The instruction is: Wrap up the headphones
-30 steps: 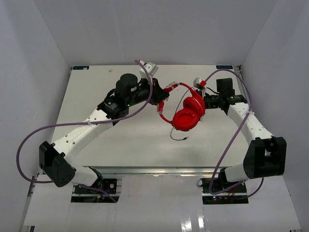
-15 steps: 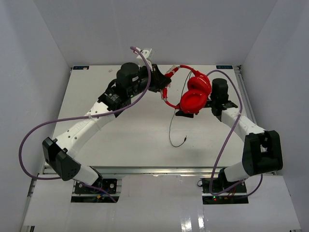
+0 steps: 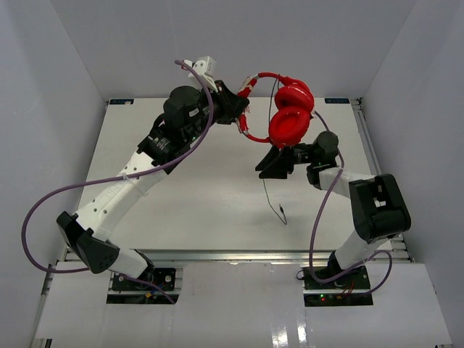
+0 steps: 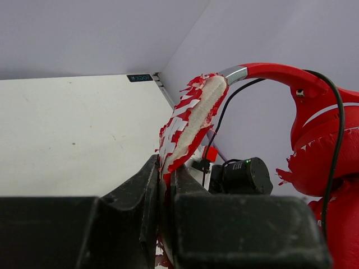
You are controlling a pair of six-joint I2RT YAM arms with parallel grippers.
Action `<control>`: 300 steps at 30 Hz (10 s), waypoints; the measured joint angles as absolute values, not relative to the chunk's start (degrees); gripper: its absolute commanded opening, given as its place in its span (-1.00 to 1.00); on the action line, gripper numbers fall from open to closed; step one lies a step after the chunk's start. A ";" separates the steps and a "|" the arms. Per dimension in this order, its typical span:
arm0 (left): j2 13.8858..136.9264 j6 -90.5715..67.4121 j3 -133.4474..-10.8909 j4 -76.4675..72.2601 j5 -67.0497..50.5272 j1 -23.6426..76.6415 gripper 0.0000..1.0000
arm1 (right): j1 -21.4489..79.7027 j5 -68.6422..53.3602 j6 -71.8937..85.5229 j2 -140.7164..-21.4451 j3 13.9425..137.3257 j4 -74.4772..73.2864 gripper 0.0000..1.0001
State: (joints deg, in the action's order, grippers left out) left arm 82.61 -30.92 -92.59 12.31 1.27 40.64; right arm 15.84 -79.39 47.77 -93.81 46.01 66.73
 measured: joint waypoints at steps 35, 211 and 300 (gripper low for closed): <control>75.39 -34.56 -89.97 16.10 12.84 28.84 -1.00 | 23.73 -69.06 -1.69 -65.13 37.26 13.42 0.11; 100.09 -22.59 -70.84 -2.08 19.80 36.53 -1.00 | 37.28 -6.15 -59.25 -64.01 68.40 -44.95 -0.85; 78.87 -34.42 -46.19 -1.76 17.06 37.23 -1.00 | 29.02 -25.68 -79.76 -79.33 40.77 -23.75 0.03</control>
State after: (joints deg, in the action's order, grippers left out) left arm 78.87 -34.42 -46.19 -1.76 17.06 37.23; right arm 29.02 -25.68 -79.76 -79.33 40.77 -23.75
